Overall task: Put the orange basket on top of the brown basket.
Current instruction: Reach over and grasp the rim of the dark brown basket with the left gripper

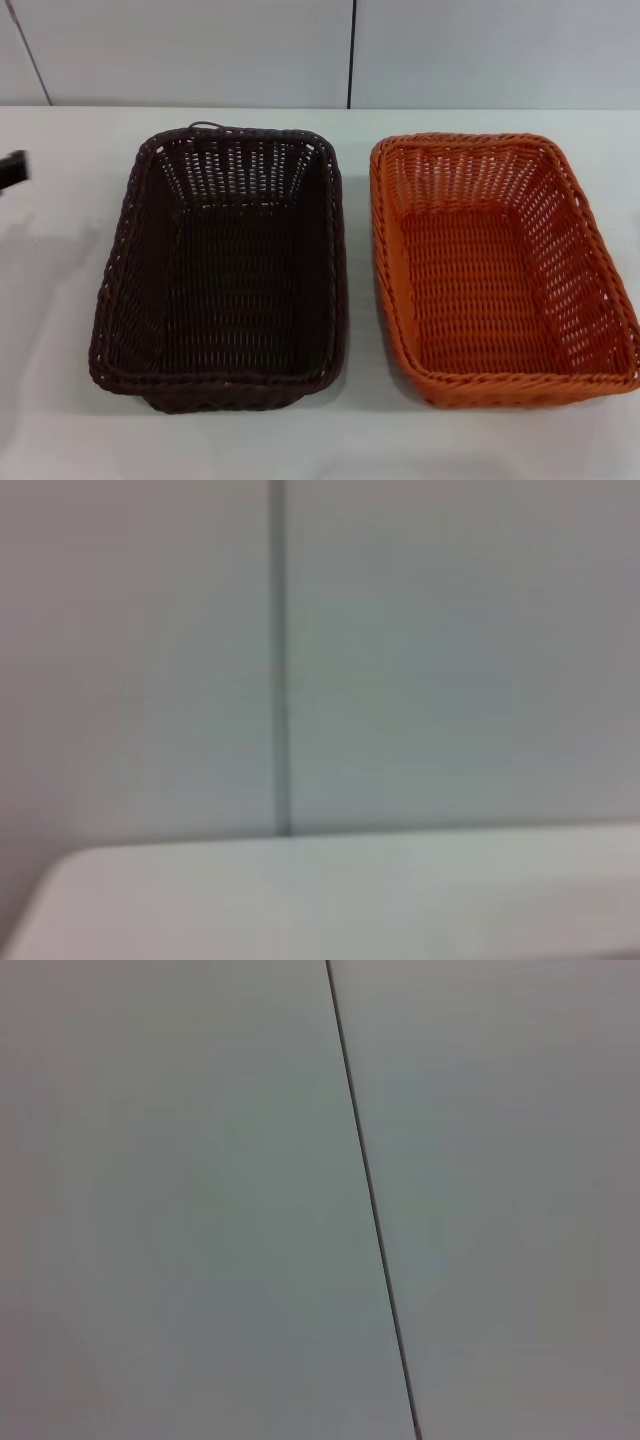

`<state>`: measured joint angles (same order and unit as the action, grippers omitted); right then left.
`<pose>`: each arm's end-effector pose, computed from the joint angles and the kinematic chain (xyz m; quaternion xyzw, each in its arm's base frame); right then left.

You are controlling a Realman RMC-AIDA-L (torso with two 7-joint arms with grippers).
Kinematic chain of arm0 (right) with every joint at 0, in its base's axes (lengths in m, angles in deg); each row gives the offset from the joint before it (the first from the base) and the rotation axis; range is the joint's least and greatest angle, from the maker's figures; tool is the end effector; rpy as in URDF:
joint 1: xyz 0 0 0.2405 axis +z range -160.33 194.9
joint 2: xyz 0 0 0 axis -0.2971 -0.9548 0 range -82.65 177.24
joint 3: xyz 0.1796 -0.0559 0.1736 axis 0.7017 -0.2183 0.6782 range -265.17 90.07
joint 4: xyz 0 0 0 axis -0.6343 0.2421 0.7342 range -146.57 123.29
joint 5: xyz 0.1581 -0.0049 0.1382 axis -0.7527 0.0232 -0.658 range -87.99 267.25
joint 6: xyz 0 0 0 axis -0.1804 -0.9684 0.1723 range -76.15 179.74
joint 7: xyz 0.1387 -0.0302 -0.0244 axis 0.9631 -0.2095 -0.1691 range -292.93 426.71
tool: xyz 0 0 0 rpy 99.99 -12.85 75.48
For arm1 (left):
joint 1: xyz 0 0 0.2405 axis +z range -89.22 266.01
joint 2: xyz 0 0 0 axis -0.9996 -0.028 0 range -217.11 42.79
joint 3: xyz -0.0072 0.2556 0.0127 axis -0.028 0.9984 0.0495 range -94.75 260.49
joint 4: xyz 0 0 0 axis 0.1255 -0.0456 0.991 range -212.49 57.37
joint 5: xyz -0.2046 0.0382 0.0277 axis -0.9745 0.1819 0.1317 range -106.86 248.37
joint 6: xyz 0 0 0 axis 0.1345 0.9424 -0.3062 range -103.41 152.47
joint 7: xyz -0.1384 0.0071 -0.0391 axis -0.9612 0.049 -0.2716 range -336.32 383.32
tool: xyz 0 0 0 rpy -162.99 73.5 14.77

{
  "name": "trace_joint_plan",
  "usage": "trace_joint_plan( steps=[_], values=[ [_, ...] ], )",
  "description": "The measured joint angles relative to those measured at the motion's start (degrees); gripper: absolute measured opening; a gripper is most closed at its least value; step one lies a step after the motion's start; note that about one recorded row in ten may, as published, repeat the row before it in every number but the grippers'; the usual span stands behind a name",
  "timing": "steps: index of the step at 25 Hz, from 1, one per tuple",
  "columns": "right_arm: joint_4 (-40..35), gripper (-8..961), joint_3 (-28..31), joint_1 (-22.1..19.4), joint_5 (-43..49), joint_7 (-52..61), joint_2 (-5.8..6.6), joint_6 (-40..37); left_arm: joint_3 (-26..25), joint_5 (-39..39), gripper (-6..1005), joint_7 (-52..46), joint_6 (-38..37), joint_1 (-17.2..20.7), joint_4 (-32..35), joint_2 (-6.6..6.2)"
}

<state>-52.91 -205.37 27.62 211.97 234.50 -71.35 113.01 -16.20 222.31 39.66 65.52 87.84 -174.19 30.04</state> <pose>0.3103 0.3185 0.0250 -0.5345 0.2770 0.3388 0.7231 -0.2684 0.3317 0.1088 -0.7272 -0.4027 -0.0704 0.5514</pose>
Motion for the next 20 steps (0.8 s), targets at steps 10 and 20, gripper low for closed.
trace_joint_plan(
  steps=[10, 20],
  values=[
    [2.4, 803, 0.3, 0.8, -0.1, 0.9, -0.06, -1.0, 2.6, 1.5, 787, -2.2, 19.5, -7.4, -5.3, 0.94],
    [3.6, 803, 0.8, 1.0, -0.1, 1.5, 0.03, -1.0, 5.7, 4.1, 789, -5.4, 20.4, -9.4, -2.3, 0.91]
  ],
)
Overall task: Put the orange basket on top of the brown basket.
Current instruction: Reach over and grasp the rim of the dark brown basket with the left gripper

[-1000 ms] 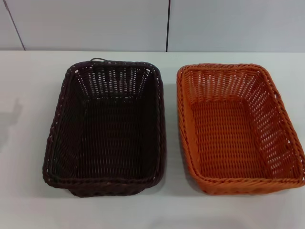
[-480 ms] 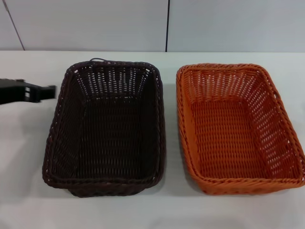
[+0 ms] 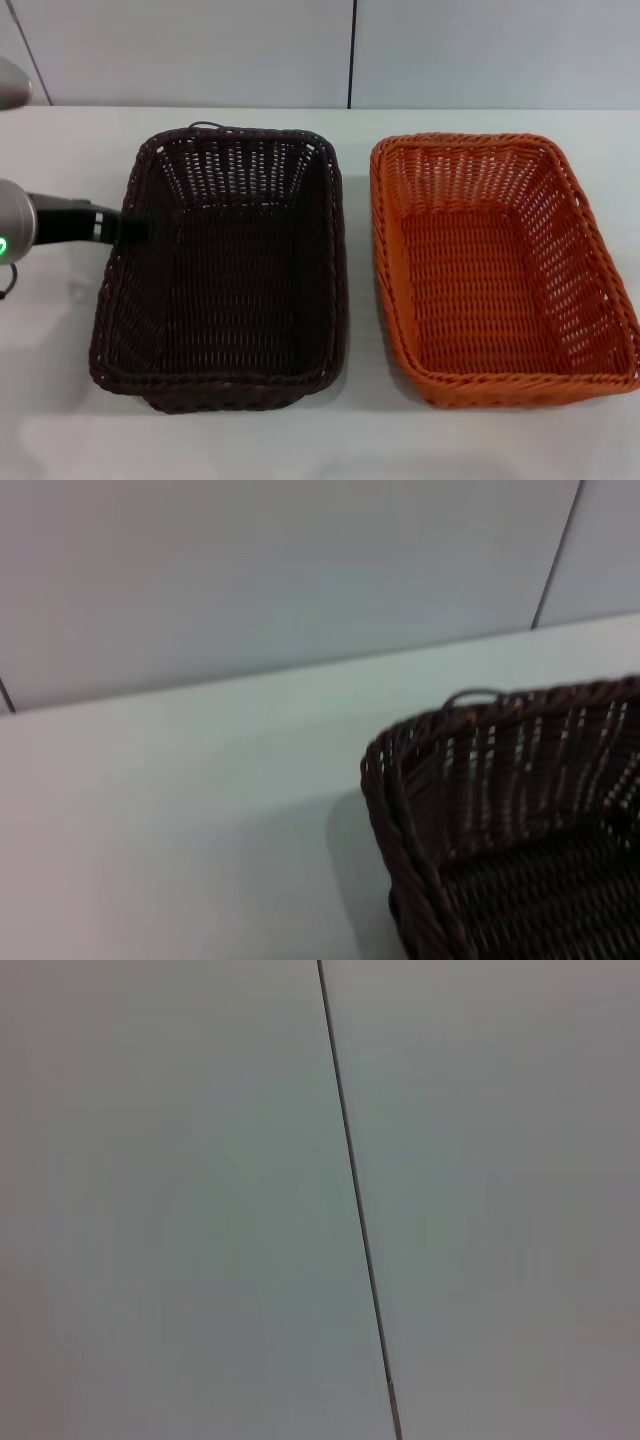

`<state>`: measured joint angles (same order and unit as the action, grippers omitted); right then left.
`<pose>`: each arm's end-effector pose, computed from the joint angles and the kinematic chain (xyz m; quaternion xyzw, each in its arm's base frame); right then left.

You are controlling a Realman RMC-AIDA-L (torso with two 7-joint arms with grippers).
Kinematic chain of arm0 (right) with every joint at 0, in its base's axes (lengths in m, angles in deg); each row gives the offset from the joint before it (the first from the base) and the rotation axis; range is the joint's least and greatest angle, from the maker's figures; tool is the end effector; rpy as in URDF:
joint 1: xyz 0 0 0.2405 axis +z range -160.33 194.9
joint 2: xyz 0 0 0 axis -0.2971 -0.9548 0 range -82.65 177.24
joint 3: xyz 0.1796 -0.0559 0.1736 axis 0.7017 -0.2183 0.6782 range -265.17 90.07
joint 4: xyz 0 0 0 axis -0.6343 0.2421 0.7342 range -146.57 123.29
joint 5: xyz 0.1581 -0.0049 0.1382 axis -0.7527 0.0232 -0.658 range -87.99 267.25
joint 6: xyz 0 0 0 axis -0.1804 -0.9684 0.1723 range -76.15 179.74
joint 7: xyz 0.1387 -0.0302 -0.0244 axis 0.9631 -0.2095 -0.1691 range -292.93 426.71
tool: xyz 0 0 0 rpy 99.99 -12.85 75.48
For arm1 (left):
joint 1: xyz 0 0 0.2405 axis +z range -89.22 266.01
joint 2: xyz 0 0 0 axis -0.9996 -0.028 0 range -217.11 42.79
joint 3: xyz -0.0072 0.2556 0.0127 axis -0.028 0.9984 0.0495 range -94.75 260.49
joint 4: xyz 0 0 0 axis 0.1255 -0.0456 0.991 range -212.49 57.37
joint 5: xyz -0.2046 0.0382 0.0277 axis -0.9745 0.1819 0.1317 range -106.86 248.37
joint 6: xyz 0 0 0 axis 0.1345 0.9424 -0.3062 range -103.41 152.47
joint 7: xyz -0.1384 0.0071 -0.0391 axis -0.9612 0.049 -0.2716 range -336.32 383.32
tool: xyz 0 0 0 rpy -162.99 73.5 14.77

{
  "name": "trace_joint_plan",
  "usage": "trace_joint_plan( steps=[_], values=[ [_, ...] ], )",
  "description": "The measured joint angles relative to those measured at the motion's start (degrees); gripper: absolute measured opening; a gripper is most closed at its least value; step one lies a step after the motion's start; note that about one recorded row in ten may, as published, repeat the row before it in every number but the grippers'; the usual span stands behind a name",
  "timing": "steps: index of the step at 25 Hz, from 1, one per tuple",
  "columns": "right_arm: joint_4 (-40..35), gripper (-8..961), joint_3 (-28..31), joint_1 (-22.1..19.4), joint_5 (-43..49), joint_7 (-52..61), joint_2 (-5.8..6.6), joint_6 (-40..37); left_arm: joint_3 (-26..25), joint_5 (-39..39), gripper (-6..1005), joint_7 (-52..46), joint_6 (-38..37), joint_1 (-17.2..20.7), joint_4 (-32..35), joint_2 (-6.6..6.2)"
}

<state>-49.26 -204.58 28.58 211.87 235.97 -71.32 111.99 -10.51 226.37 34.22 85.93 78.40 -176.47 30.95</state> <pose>0.3250 0.3181 0.0235 -0.5374 0.2906 0.3197 0.7242 -0.2162 0.3385 0.0560 -0.7988 -0.4179 0.0010 0.4327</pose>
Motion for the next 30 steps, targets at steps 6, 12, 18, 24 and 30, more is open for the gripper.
trace_joint_plan(
  steps=[6, 12, 18, 24, 30],
  values=[
    [0.5, 803, 0.2, 0.6, 0.0, 0.0, 0.07, -0.2, 0.2, 0.1, 790, -0.2, 0.1, -2.5, 6.6, 0.10],
    [0.5, 803, 0.4, 0.7, 0.0, 0.0, 0.16, -0.7, 0.3, 0.2, 791, -0.2, -0.7, -4.4, 10.9, 0.20],
    [0.5, 802, 0.6, 0.7, 0.0, 0.0, 0.15, -0.8, 0.5, 0.4, 781, -1.1, -1.3, -5.1, 12.6, 0.05],
    [0.4, 803, 0.5, 0.5, 0.1, 0.0, 0.09, -0.8, 0.1, 0.5, 752, 0.4, 0.5, -6.3, 13.2, -0.23],
    [0.0, 803, 0.6, 0.3, 0.4, 0.0, -0.01, -0.8, 0.6, 0.5, 636, 1.0, 0.7, -4.9, 10.4, -0.17]
  ],
)
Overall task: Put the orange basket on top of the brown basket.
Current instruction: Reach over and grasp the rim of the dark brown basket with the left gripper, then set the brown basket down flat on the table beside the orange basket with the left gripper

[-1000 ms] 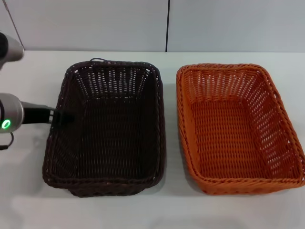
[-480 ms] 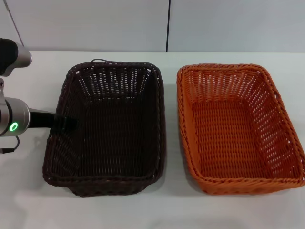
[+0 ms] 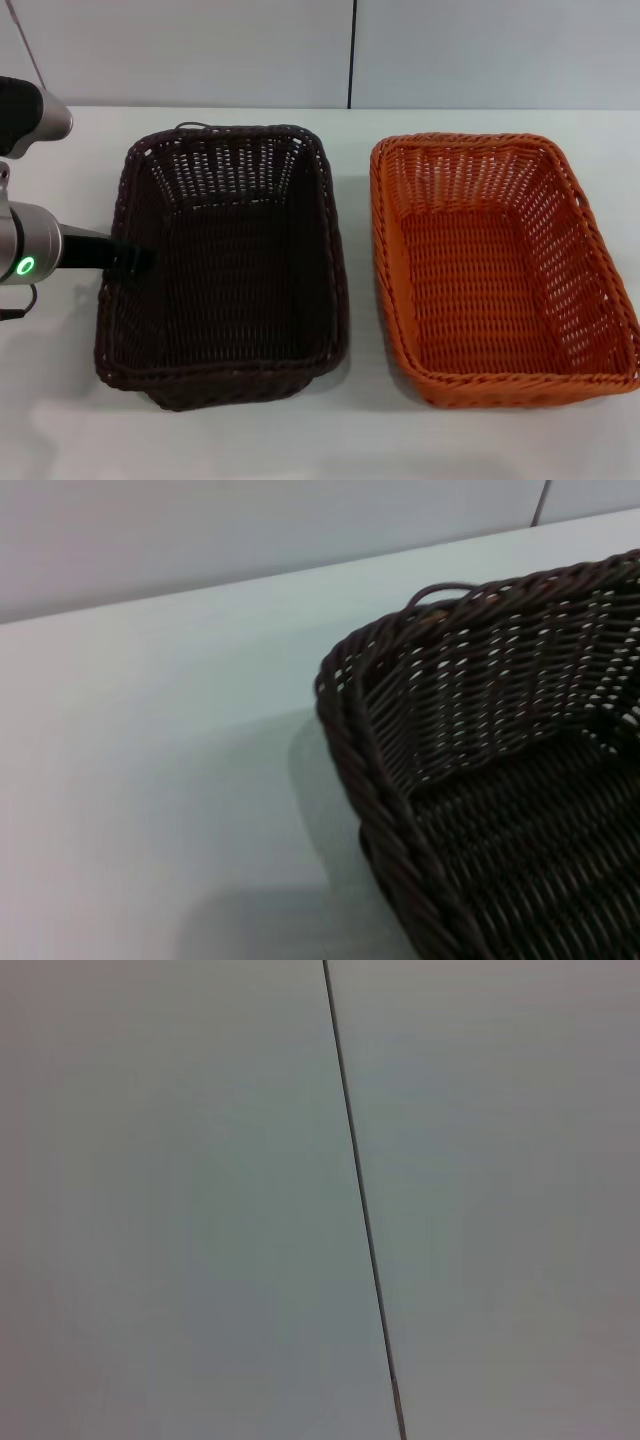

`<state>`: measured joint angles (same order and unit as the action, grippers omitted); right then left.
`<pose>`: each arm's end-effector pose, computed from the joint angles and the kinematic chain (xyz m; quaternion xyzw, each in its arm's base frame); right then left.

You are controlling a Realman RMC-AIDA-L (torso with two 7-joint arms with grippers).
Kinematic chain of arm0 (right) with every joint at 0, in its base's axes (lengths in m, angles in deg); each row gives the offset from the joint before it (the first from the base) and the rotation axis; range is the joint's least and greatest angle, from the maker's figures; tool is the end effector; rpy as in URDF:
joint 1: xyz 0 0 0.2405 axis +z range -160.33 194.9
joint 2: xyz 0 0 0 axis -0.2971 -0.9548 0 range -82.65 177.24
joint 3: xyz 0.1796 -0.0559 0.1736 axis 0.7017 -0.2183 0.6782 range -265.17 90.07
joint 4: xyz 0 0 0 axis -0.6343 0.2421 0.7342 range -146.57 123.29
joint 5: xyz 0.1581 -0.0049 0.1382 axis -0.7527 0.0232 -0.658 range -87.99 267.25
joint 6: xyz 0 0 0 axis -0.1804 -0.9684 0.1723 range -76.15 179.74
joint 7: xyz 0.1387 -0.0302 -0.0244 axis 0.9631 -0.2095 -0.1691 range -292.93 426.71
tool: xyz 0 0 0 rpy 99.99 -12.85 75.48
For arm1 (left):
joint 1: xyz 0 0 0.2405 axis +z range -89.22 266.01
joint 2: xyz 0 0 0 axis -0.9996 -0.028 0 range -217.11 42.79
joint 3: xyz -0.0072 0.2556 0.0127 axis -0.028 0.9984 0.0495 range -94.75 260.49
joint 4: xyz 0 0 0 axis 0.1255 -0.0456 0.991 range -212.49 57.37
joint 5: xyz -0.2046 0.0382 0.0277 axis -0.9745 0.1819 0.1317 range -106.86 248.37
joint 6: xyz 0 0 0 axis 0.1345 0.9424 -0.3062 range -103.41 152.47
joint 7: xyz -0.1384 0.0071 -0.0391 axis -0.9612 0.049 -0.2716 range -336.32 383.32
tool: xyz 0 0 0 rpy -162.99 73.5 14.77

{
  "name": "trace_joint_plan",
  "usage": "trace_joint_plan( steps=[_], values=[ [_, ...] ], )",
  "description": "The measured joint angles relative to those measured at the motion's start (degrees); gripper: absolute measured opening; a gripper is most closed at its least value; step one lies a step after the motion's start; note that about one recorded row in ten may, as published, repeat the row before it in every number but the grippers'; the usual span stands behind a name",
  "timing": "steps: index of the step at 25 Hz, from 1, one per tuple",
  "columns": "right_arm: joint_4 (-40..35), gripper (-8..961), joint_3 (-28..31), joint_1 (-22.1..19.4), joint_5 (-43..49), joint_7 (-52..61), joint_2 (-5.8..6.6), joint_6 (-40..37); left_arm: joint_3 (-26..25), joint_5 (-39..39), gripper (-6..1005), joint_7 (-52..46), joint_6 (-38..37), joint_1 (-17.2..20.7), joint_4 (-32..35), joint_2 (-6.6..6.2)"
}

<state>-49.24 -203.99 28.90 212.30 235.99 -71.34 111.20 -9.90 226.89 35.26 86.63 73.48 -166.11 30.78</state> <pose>0.3245 0.3207 0.0235 -0.5397 0.2919 0.3184 0.7226 -0.2355 0.3488 0.0291 -0.8069 -0.4350 0.0519 0.3963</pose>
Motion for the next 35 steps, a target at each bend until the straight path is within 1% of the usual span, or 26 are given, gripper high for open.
trace_joint_plan(
  steps=[4, 6, 10, 13, 14, 15, 17, 18, 20, 21, 22, 23, 24, 25, 26, 27, 28, 30, 31, 32, 35],
  values=[
    [0.0, 802, 0.0, 0.0, 0.0, 0.0, -0.02, 0.0, 0.0, 0.0, 574, 0.3, 0.0, 0.1, -0.1, 0.00],
    [-0.1, 802, 0.0, 0.0, -0.1, 0.0, -0.02, 0.0, -0.1, 0.0, 298, 2.1, 0.2, 0.1, -0.8, 0.04],
    [-0.2, 802, 0.0, 0.0, -0.2, 0.0, -0.02, 0.1, -0.3, 0.1, 263, 3.7, 0.5, 0.1, -1.5, 0.04],
    [-0.3, 802, 0.0, -0.1, -0.3, 0.0, -0.02, 0.3, -0.8, 0.1, 245, 7.1, 1.4, 0.1, -3.1, 0.04],
    [-0.4, 802, 0.0, -0.1, -0.3, 0.0, -0.02, 0.3, -2.3, -0.3, 244, 13.5, 3.6, 0.0, -5.1, 0.00],
    [-0.5, 802, 0.0, -0.1, -0.3, 0.0, -0.01, 0.3, -2.7, -0.5, 244, 14.8, 4.0, -0.1, -5.4, 0.00],
    [-0.7, 802, 0.1, -0.1, -0.3, 0.0, 0.01, 0.2, -4.6, -1.8, 243, 21.3, 6.4, -0.6, -6.8, 0.00],
    [-0.8, 802, 0.1, -0.1, -0.3, 0.0, 0.02, 0.3, -6.8, -3.9, 242, 27.1, 9.1, -1.3, -7.9, 0.01],
    [-1.2, 802, 0.2, -0.2, -0.3, 0.0, 0.03, 0.3, -8.8, -6.0, 242, 31.2, 11.2, -1.9, -8.5, 0.02],
    [-1.7, 802, 0.2, -0.6, -0.3, 0.0, 0.03, 0.3, -11.1, -8.0, 241, 34.8, 13.5, -2.7, -8.9, 0.01],
    [-1.7, 802, 0.2, -0.6, -0.3, 0.0, 0.03, 0.3, -11.1, -8.0, 241, 34.8, 13.5, -2.7, -8.9, 0.01],
    [-1.8, 802, 0.2, -0.8, -0.3, 0.0, -0.01, 0.4, -16.6, -12.3, 240, 42.3, 18.8, -4.9, -9.3, -0.04],
    [-2.2, 802, 0.2, -1.1, -0.2, 0.0, -0.10, 0.4, -19.5, -14.2, 240, 46.2, 21.6, -6.4, -9.1, -0.08],
    [-2.2, 802, 0.2, -1.1, -0.2, 0.0, -0.10, 0.4, -19.5, -14.2, 239, 46.2, 21.6, -6.4, -9.1, -0.08],
    [-2.5, 802, 0.1, -1.4, -0.1, 0.0, -0.18, 0.5, -22.6, -15.5, 239, 50.9, 25.4, -8.9, -8.4, -0.15],
    [-2.5, 803, 0.1, -1.4, -0.1, 0.0, -0.18, 0.5, -22.6, -15.5, 238, 50.9, 25.4, -8.9, -8.4, -0.15],
    [-2.7, 803, 0.0, -1.6, -0.1, 0.0, -0.22, 0.5, -23.4, -15.7, 238, 52.3, 26.6, -9.8, -8.1, -0.17],
    [-3.2, 803, -0.1, -1.8, 0.0, 0.0, -0.25, 0.5, -24.8, -15.6, 229, 56.5, 29.5, -12.7, -6.8, -0.37],
    [-3.5, 803, -0.2, -1.9, 0.0, 0.0, -0.26, 0.5, -25.5, -15.4, 225, 59.7, 31.1, -15.4, -5.1, -0.54],
    [-3.5, 803, -0.3, -1.9, 0.0, 0.0, -0.28, 0.5, -25.6, -15.5, 221, 60.6, 31.3, -16.4, -4.3, -0.59],
    [-3.7, 803, -0.4, -2.0, 0.0, 0.0, -0.33, 0.5, -25.8, -15.5, 212, 61.4, 31.6, -17.4, -3.4, -0.61]
  ],
)
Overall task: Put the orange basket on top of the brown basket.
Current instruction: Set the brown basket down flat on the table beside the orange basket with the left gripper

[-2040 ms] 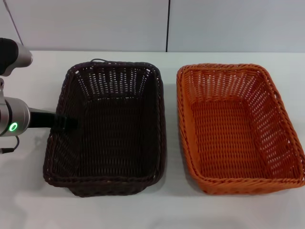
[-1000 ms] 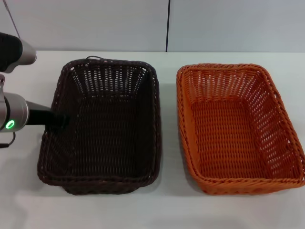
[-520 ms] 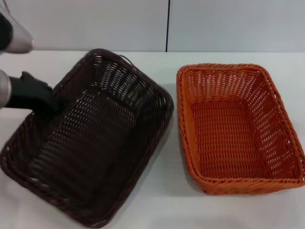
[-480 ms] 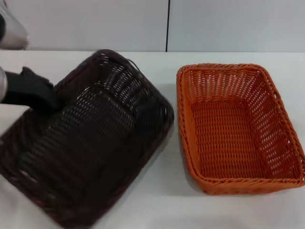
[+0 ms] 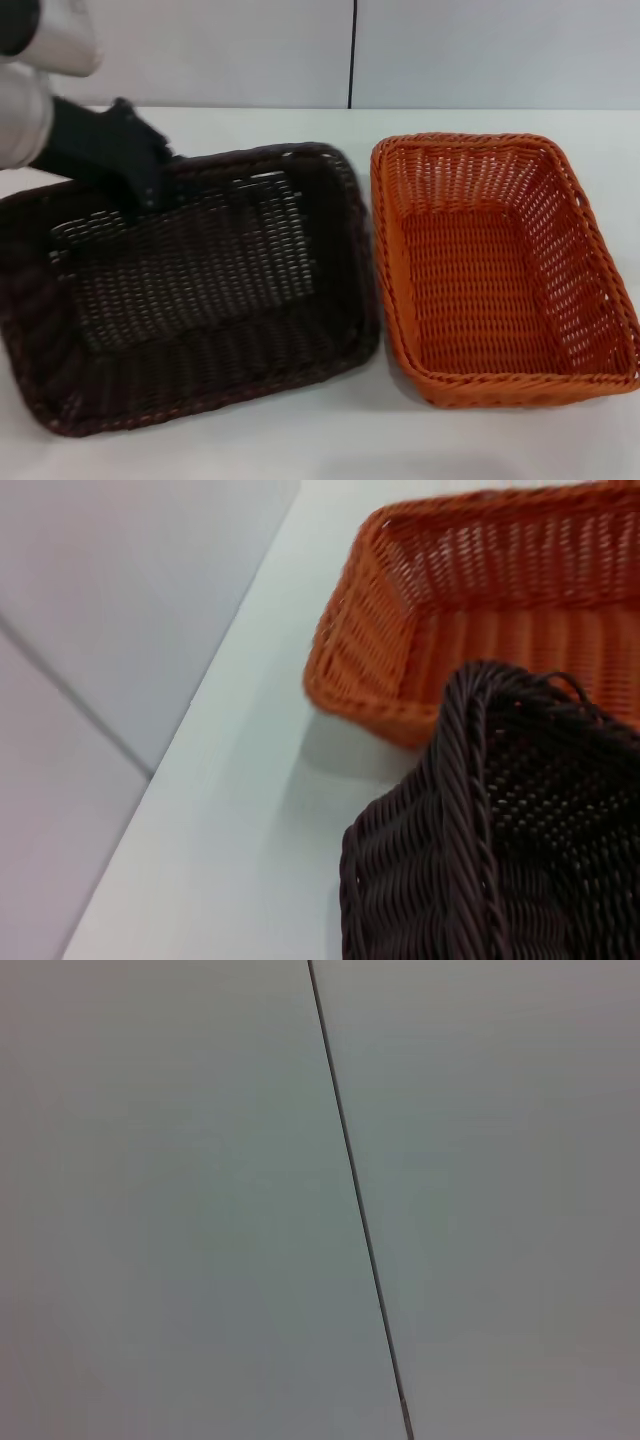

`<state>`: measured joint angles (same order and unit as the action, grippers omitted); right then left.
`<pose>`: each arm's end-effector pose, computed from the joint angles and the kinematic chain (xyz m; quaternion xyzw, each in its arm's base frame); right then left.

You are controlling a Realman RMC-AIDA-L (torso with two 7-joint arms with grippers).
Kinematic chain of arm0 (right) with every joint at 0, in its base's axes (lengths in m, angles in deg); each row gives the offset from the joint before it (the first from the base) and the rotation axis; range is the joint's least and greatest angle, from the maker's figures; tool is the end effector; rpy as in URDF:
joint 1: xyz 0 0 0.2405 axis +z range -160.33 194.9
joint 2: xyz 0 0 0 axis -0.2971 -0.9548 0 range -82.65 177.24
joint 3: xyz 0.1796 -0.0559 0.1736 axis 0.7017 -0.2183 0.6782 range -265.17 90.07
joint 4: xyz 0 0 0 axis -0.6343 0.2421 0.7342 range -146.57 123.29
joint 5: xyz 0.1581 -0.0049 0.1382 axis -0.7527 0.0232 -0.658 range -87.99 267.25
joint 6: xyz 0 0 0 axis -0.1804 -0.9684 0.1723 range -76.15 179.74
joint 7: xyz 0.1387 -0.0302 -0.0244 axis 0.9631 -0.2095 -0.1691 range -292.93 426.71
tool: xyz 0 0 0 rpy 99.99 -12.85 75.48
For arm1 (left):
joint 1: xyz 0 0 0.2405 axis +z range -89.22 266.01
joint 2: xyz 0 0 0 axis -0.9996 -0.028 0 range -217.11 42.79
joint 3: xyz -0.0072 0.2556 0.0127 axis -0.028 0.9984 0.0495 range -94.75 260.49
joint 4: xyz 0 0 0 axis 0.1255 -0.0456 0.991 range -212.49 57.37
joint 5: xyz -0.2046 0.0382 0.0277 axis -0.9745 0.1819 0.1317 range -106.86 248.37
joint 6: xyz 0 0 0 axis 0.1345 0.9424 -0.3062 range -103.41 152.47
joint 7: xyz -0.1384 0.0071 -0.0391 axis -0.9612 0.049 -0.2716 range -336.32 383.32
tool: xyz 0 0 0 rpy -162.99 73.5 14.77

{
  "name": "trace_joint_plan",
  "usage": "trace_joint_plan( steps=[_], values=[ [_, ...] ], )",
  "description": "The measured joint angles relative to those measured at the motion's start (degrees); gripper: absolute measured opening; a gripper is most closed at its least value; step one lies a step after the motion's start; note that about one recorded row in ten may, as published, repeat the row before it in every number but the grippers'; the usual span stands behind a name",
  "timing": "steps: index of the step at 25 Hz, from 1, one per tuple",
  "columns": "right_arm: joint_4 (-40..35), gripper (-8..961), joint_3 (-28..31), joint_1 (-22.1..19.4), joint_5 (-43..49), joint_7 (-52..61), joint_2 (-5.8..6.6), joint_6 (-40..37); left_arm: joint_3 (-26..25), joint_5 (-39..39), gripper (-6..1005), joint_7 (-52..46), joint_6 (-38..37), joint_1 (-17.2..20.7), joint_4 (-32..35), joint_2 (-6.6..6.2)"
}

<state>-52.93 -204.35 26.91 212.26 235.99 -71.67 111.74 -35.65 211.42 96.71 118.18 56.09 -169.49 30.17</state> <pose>0.3159 0.3159 0.0239 -0.5282 0.2953 0.3398 0.7199 -0.1582 0.3639 0.0907 -0.9655 -0.0184 0.1066 0.2370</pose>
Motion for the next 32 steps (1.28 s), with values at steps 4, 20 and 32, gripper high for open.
trace_joint_plan(
  steps=[4, 20, 32],
  values=[
    [-0.3, 803, 0.0, -0.2, 0.0, 0.0, -0.03, 0.0, 0.5, 0.3, 210, 2.9, -0.4, -5.7, 6.0, 0.29],
    [0.2, 803, 0.4, -0.2, 0.0, 0.0, 0.03, -0.1, 5.6, 3.7, 217, 4.4, -9.4, -10.4, 15.2, 0.71],
    [-0.5, 804, 0.6, -1.2, -0.2, 0.0, -0.03, 0.2, 10.0, 2.7, 624, 1.6, -17.5, -7.5, 5.4, 0.96]
  ],
)
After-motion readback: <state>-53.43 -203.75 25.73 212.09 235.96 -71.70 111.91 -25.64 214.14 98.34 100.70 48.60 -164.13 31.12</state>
